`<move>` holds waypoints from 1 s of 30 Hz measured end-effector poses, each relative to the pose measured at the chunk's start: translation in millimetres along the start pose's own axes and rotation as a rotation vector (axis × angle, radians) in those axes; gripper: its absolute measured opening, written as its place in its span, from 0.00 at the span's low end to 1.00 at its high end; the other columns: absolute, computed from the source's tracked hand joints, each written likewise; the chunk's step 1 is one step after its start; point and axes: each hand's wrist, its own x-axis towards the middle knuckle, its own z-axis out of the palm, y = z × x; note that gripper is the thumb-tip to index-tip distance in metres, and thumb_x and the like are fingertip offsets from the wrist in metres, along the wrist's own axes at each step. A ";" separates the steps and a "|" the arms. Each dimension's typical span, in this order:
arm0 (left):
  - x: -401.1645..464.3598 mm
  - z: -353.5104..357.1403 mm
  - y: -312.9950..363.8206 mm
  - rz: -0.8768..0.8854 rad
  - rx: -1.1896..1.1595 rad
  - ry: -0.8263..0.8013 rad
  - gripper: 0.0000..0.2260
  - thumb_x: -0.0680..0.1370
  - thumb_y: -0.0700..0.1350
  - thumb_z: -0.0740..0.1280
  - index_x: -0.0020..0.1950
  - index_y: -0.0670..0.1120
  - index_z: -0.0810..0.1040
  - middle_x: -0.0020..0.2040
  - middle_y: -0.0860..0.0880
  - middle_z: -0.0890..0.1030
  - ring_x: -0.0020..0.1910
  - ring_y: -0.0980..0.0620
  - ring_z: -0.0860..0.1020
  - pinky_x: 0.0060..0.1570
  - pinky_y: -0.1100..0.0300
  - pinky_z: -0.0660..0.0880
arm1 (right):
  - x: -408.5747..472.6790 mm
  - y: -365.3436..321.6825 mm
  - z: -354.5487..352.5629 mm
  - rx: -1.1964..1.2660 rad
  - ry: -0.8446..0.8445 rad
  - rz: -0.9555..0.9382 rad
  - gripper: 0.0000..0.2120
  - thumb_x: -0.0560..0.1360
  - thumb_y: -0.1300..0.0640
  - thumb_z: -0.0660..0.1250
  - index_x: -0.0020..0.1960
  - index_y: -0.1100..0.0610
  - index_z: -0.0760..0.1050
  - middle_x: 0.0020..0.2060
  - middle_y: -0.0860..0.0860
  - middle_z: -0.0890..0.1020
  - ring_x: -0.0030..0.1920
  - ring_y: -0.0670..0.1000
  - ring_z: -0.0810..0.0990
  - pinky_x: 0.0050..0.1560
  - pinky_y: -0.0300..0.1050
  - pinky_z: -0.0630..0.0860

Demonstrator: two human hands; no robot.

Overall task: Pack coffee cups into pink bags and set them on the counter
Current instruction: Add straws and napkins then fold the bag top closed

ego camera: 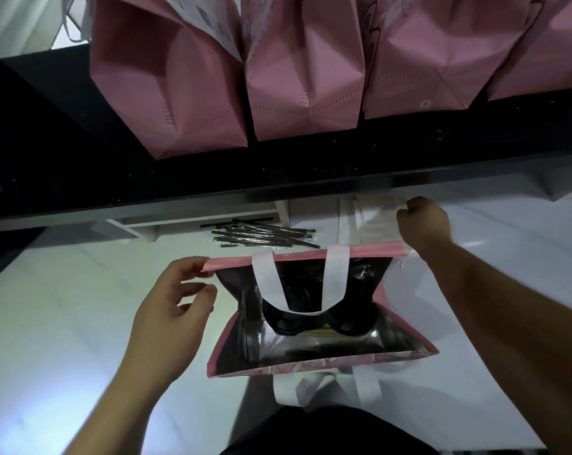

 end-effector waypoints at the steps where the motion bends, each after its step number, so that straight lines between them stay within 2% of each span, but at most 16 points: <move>1: -1.1 -1.2 1.6 0.024 -0.001 -0.004 0.22 0.80 0.39 0.67 0.61 0.67 0.76 0.59 0.65 0.81 0.56 0.63 0.81 0.49 0.60 0.77 | -1.3 3.1 -3.5 0.033 0.013 0.010 0.06 0.75 0.60 0.60 0.41 0.61 0.72 0.32 0.54 0.74 0.36 0.58 0.72 0.36 0.46 0.68; 4: -4.7 -2.7 6.9 0.093 -0.031 -0.012 0.22 0.78 0.43 0.64 0.68 0.66 0.75 0.65 0.67 0.78 0.64 0.68 0.75 0.55 0.62 0.73 | -8.8 14.5 -14.1 0.122 0.062 0.017 0.08 0.77 0.57 0.58 0.41 0.60 0.69 0.32 0.56 0.73 0.33 0.57 0.71 0.34 0.47 0.68; 7: -5.9 0.1 10.2 0.124 -0.089 -0.020 0.18 0.78 0.50 0.65 0.67 0.65 0.76 0.64 0.67 0.78 0.63 0.68 0.76 0.55 0.64 0.72 | -18.9 24.3 -23.8 0.182 0.107 0.011 0.15 0.80 0.51 0.57 0.43 0.62 0.70 0.33 0.57 0.74 0.32 0.55 0.72 0.33 0.46 0.68; 9: -5.2 3.1 9.2 0.129 -0.086 -0.023 0.15 0.82 0.49 0.69 0.65 0.65 0.77 0.63 0.67 0.79 0.62 0.66 0.77 0.55 0.62 0.73 | -24.0 29.5 -28.4 0.218 0.124 0.020 0.15 0.79 0.52 0.58 0.44 0.64 0.70 0.33 0.56 0.72 0.33 0.54 0.71 0.33 0.45 0.67; 11: -4.2 4.9 7.2 0.126 -0.047 -0.019 0.14 0.82 0.49 0.68 0.63 0.67 0.77 0.61 0.68 0.80 0.59 0.68 0.78 0.52 0.63 0.74 | -27.6 32.9 -31.9 0.274 0.131 0.046 0.14 0.80 0.53 0.59 0.46 0.64 0.71 0.34 0.56 0.73 0.35 0.55 0.72 0.34 0.45 0.68; 14: -2.9 4.6 5.5 0.108 -0.019 -0.002 0.12 0.82 0.52 0.67 0.60 0.69 0.77 0.59 0.69 0.80 0.54 0.70 0.79 0.47 0.66 0.74 | -32.9 34.3 -35.7 0.270 0.176 0.022 0.15 0.81 0.50 0.58 0.50 0.61 0.75 0.38 0.56 0.78 0.40 0.57 0.78 0.38 0.44 0.70; 16: -2.1 3.9 4.9 0.103 -0.026 0.015 0.12 0.82 0.51 0.68 0.60 0.68 0.78 0.58 0.68 0.81 0.54 0.70 0.79 0.47 0.66 0.74 | -34.4 31.6 -37.1 0.213 0.210 0.003 0.12 0.82 0.53 0.58 0.54 0.58 0.77 0.43 0.55 0.82 0.46 0.60 0.81 0.44 0.45 0.73; 19: -2.1 4.3 5.9 0.103 -0.036 0.012 0.12 0.82 0.49 0.68 0.59 0.67 0.78 0.58 0.68 0.81 0.55 0.68 0.79 0.49 0.67 0.73 | -30.3 21.1 -35.5 0.029 0.227 -0.052 0.17 0.83 0.58 0.58 0.69 0.58 0.75 0.57 0.59 0.83 0.57 0.63 0.81 0.54 0.48 0.73; 22: -2.5 4.2 8.3 0.108 -0.017 0.006 0.13 0.82 0.48 0.68 0.59 0.68 0.78 0.58 0.69 0.80 0.57 0.67 0.79 0.50 0.69 0.73 | -23.4 2.3 -25.6 -0.119 0.168 -0.127 0.20 0.83 0.62 0.56 0.72 0.58 0.74 0.56 0.62 0.84 0.52 0.63 0.82 0.46 0.45 0.72; 24: -2.1 4.1 9.1 0.101 -0.018 0.006 0.14 0.82 0.47 0.67 0.59 0.68 0.78 0.58 0.69 0.80 0.57 0.66 0.79 0.49 0.68 0.73 | -20.1 -11.1 -14.3 -0.198 0.087 -0.159 0.22 0.81 0.65 0.57 0.72 0.56 0.75 0.54 0.62 0.85 0.50 0.63 0.83 0.43 0.46 0.75; 26: -2.5 4.2 10.2 0.092 -0.030 0.008 0.14 0.82 0.47 0.68 0.59 0.68 0.78 0.58 0.69 0.80 0.57 0.66 0.79 0.49 0.66 0.74 | -18.0 -20.1 -0.4 -0.274 -0.007 -0.201 0.23 0.79 0.68 0.58 0.71 0.57 0.76 0.55 0.62 0.84 0.52 0.64 0.83 0.48 0.50 0.78; 28: -3.7 4.5 11.6 0.084 -0.027 0.003 0.14 0.82 0.47 0.68 0.59 0.68 0.78 0.59 0.69 0.80 0.56 0.66 0.79 0.48 0.65 0.74 | -17.2 -22.3 13.2 -0.291 -0.103 -0.239 0.18 0.79 0.67 0.60 0.65 0.62 0.79 0.56 0.65 0.82 0.57 0.65 0.80 0.56 0.54 0.78; 30: -5.4 4.4 12.3 0.082 -0.014 -0.002 0.14 0.81 0.48 0.68 0.59 0.68 0.78 0.60 0.69 0.80 0.55 0.67 0.79 0.47 0.65 0.73 | -17.4 -20.3 22.2 -0.315 -0.139 -0.285 0.13 0.80 0.64 0.63 0.60 0.65 0.81 0.55 0.66 0.81 0.58 0.66 0.78 0.58 0.56 0.75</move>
